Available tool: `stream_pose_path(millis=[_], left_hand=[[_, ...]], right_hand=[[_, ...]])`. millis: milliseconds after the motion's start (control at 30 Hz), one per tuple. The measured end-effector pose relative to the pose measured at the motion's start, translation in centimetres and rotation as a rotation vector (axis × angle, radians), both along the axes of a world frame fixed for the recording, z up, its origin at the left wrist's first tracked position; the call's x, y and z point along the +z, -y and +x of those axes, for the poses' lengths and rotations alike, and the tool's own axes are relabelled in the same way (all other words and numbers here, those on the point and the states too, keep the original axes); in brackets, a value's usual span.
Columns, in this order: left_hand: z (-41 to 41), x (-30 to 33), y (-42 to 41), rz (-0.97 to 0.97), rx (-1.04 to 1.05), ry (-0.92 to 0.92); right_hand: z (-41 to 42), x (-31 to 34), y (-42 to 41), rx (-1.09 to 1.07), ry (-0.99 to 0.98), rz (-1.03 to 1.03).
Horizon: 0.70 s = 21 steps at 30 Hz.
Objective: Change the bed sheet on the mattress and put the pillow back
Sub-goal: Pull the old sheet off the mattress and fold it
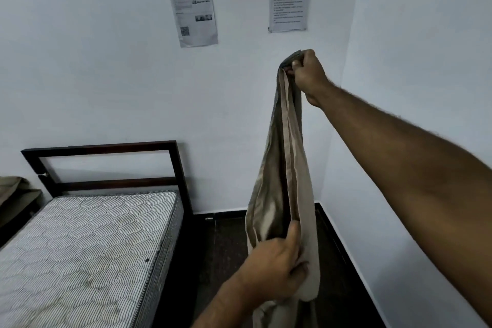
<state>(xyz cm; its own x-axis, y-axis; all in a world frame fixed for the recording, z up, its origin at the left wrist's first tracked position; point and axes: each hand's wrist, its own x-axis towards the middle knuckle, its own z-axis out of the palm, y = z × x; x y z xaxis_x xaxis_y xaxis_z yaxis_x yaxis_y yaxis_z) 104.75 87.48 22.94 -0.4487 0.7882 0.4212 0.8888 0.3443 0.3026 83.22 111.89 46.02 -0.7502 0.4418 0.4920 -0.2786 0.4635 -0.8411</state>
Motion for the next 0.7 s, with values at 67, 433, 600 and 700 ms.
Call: stream_pose_path(millis=[67, 433, 600, 700], left_hand=[[-0.1, 0.1, 0.4, -0.022, 0.034, -0.1], [-4.6, -0.8, 7.3, -0.181, 0.531, -0.19], [-8.1, -0.8, 11.3, -0.48, 0.431, -0.267], [-8.0, -0.4, 10.8, -0.73, 0.244, -0.407]], right_hand=[[0.1, 0.1, -0.8, -0.078, -0.03, 0.064], [0.4, -0.2, -3.2, -0.378, -0.059, -0.091], [-0.1, -2.3, -3.3, -0.373, 0.008, -0.072], [-0.4, -3.5, -2.7, -0.326, 0.044, -0.096]])
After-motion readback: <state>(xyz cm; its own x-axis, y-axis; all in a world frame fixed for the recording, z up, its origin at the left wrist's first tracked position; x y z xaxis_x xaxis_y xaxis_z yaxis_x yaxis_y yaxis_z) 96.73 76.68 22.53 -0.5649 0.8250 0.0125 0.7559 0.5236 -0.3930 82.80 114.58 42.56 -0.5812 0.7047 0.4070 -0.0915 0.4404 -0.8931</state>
